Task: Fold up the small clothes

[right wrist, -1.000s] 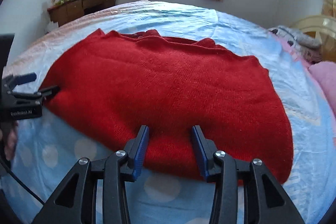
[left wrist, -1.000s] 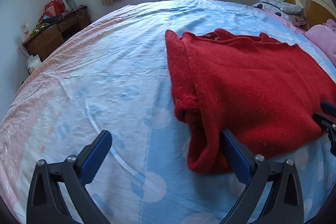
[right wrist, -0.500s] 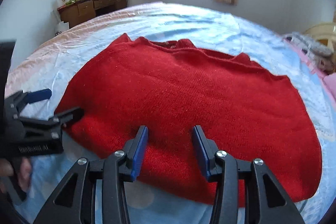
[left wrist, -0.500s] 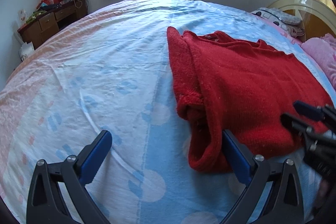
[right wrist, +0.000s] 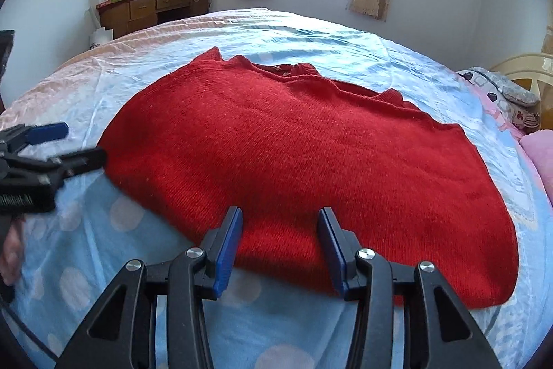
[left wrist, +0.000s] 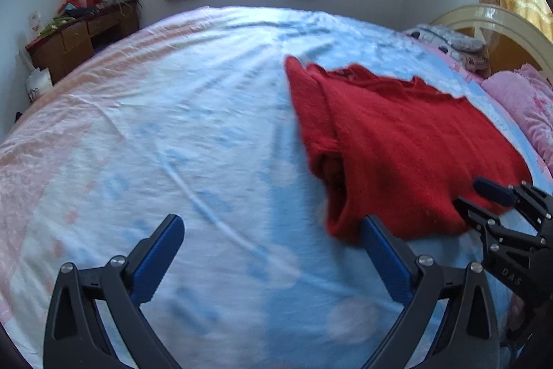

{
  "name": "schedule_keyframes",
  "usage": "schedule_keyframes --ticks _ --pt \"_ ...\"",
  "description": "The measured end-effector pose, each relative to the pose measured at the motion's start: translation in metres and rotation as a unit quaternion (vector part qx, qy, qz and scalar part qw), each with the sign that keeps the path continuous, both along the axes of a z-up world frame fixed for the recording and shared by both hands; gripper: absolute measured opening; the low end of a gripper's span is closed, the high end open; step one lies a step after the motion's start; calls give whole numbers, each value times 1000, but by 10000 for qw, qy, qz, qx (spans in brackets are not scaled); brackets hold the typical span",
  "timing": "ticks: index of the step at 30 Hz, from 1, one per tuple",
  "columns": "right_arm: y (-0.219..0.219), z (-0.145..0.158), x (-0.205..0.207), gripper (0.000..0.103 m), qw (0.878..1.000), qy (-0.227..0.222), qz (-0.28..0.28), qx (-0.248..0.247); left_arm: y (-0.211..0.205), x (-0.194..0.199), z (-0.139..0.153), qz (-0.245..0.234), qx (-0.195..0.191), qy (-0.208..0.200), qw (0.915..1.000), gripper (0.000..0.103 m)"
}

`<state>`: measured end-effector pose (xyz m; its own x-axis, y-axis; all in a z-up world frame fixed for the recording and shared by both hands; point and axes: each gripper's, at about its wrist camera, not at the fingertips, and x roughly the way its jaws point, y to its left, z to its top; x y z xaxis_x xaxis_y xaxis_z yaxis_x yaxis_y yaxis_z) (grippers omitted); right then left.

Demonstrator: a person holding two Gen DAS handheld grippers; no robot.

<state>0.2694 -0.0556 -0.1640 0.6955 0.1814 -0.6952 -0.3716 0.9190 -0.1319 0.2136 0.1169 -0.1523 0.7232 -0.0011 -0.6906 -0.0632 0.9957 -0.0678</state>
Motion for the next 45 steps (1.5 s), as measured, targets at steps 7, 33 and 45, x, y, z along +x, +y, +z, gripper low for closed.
schedule_keyframes --ticks 7,33,45 --pt "-6 0 -7 47 10000 16 -6 92 33 2 5 221 137 -60 9996 103" --pt "113 -1 -32 47 9821 -821 1226 -1171 53 88 12 -681 -1954 83 9783 103" --pt "122 -9 -21 47 9804 -808 1212 -1325 24 137 -4 -1034 -2145 471 9701 99"
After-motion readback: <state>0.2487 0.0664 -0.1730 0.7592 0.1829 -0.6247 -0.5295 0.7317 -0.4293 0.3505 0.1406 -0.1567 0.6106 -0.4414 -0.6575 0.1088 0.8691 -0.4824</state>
